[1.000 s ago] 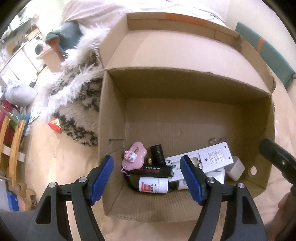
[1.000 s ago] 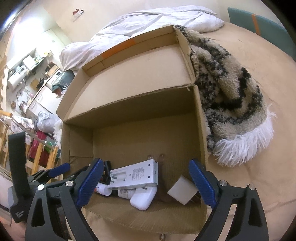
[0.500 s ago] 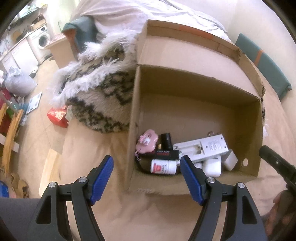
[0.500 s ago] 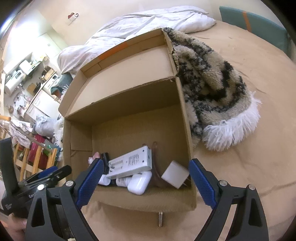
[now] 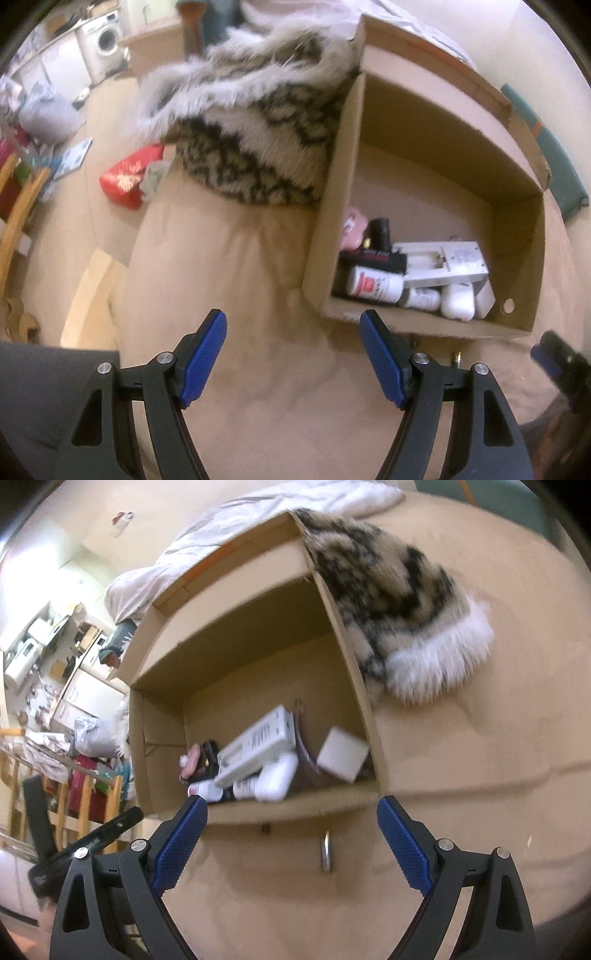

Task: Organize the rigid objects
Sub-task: 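Withdraw both grippers from the box toward the AA battery, then grasp the AA battery with the right gripper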

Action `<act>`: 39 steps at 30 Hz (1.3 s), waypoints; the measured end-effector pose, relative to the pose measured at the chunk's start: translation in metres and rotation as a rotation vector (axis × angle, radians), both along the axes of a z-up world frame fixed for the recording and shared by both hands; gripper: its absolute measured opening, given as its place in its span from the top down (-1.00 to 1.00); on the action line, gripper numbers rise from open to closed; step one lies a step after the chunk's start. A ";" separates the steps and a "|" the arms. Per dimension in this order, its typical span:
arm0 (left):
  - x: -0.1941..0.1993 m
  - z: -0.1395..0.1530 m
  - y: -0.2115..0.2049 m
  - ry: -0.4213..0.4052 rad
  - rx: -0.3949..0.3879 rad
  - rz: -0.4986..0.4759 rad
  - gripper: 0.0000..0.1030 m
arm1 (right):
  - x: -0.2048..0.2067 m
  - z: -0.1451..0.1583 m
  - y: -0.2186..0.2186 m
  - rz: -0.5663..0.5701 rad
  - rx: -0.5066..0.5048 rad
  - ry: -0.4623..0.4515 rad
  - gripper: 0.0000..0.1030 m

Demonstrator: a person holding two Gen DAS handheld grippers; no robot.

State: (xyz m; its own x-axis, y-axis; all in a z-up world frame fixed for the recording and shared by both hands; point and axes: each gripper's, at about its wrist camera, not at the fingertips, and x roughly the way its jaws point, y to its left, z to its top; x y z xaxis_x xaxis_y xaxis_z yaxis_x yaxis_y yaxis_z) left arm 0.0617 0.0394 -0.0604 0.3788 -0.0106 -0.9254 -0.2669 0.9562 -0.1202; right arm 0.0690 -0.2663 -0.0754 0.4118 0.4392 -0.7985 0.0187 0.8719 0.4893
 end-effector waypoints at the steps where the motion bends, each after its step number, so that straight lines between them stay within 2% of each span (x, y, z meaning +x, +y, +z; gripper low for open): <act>1: -0.001 -0.003 0.001 0.001 -0.010 0.007 -0.42 | -0.001 -0.005 0.000 -0.004 -0.004 0.021 -0.92; 4: -0.004 -0.005 0.002 -0.005 -0.039 0.035 -0.43 | 0.001 -0.023 0.007 -0.004 -0.048 0.088 -0.92; 8: -0.003 -0.006 -0.007 0.005 -0.034 -0.003 -0.43 | 0.010 -0.053 0.029 0.057 -0.148 0.183 -0.90; 10: -0.004 -0.006 -0.012 0.007 -0.041 -0.017 -0.43 | 0.014 -0.065 0.043 0.103 -0.195 0.211 -0.55; 14: -0.006 -0.008 -0.018 0.013 -0.041 -0.039 -0.43 | 0.018 -0.080 0.066 0.179 -0.294 0.231 -0.24; 15: -0.006 -0.009 -0.021 0.017 -0.040 -0.046 -0.43 | 0.018 -0.085 0.071 0.203 -0.317 0.237 -0.08; 17: -0.006 -0.013 -0.026 0.026 -0.031 -0.062 -0.43 | 0.017 -0.091 0.078 0.227 -0.367 0.242 0.05; 20: -0.007 -0.017 -0.032 0.031 -0.011 -0.080 -0.43 | 0.016 -0.092 0.086 0.253 -0.443 0.218 0.42; 21: -0.008 -0.018 -0.034 0.033 -0.003 -0.085 -0.43 | 0.014 -0.092 0.088 0.261 -0.453 0.211 0.76; 24: -0.009 -0.024 -0.043 0.041 0.021 -0.102 -0.43 | 0.012 -0.089 0.090 0.269 -0.453 0.200 0.79; 27: -0.009 -0.031 -0.057 0.050 0.021 -0.129 -0.43 | 0.007 -0.080 0.083 0.245 -0.399 0.188 0.79; 34: 0.001 -0.046 -0.110 0.061 0.026 -0.210 -0.43 | 0.002 -0.060 0.046 0.103 -0.250 0.175 0.79; 39: 0.018 -0.060 -0.131 0.050 0.045 -0.202 -0.42 | 0.003 -0.059 0.021 0.041 -0.183 0.184 0.79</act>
